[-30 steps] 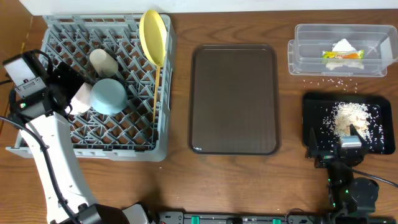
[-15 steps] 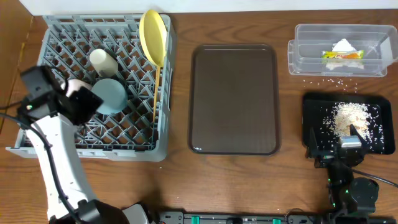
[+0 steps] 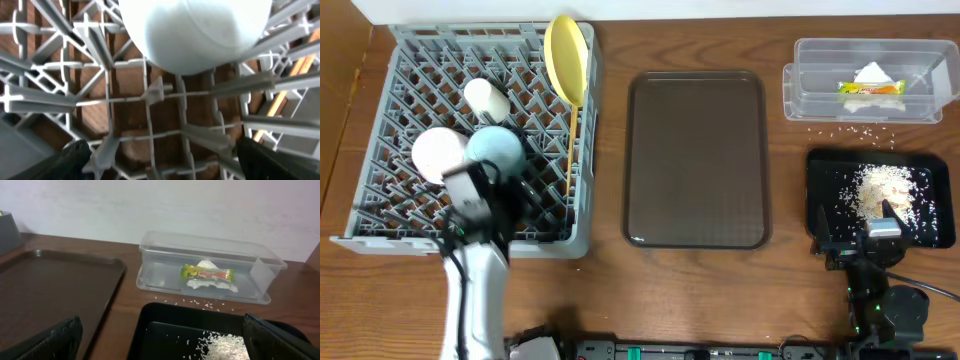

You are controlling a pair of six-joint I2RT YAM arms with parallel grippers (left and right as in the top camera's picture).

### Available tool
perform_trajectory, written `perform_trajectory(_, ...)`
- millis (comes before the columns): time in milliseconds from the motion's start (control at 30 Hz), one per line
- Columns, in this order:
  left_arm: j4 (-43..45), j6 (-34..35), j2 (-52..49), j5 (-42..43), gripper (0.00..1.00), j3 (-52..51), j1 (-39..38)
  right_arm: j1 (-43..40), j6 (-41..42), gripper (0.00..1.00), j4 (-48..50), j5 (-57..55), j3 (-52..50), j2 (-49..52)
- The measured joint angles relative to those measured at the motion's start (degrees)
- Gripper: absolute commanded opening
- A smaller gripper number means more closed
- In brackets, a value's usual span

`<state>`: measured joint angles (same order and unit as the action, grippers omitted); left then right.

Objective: Sort waste into correct bins and load items into the dishwasher

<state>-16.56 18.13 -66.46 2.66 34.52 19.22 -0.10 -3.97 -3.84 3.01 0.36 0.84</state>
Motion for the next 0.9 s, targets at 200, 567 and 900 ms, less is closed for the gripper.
perform_trajectory(200, 8.1, -2.0, 7.5, -1.2, 0.94, -7.7, -1.1, 0.0, 0.0, 0.99, 0.0, 0.0, 0.0, 0.0)
perform_trajectory(567, 16.7, -3.8, 17.6, -2.4, 0.94, -16.6, -2.4, 0.0, 0.0, 0.99, 0.0, 0.0, 0.0, 0.0)
perform_trajectory(900, 35.6, -6.2, 27.1, -4.1, 0.94, -29.7, -5.2, 0.0, 0.0, 0.99, 0.0, 0.0, 0.0, 0.0)
